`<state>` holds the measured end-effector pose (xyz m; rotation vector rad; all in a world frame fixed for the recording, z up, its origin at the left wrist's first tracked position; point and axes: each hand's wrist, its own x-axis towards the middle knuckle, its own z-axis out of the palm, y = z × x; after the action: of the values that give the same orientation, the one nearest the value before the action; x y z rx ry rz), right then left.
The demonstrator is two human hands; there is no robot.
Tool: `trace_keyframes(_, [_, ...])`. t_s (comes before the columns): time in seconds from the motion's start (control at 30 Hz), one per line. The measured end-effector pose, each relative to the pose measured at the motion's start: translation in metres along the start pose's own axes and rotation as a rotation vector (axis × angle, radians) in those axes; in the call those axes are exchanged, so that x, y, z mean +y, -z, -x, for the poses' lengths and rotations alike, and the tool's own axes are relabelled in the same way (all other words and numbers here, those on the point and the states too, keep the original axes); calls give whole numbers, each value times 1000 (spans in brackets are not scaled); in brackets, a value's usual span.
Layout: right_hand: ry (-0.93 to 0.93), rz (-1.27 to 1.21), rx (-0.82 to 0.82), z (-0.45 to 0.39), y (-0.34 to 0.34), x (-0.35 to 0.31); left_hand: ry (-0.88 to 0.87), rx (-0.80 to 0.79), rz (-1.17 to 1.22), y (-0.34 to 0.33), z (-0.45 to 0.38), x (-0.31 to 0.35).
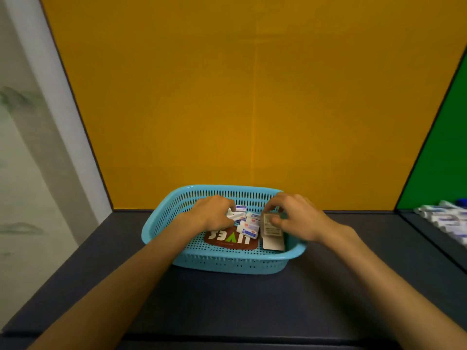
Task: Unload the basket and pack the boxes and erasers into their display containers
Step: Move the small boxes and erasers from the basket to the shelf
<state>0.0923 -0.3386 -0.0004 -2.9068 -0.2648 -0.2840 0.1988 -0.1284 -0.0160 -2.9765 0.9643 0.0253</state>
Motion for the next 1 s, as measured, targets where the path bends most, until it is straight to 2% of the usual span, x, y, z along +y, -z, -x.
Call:
trace_keyframes(0.3, [-48,50,-85,-18,-6,-1,-143,-53,-113,-13,-33,-3])
trace_keyframes(0.47, [-65,86,-159,-24,-11,4,-221,12,-244,-19,-34,4])
trace_keyframes(0.6, [-50,115,-247,-28,-16,9,-221,71,-127,-14,-31,1])
trace_keyframes(0.77, [-39,145,-353,-33,-13,10,-156,249,98,4,-21,-19])
trace_keyframes(1.0, [-2,176,-450,-47,-19,12,-62,306,178,9,-7,-47])
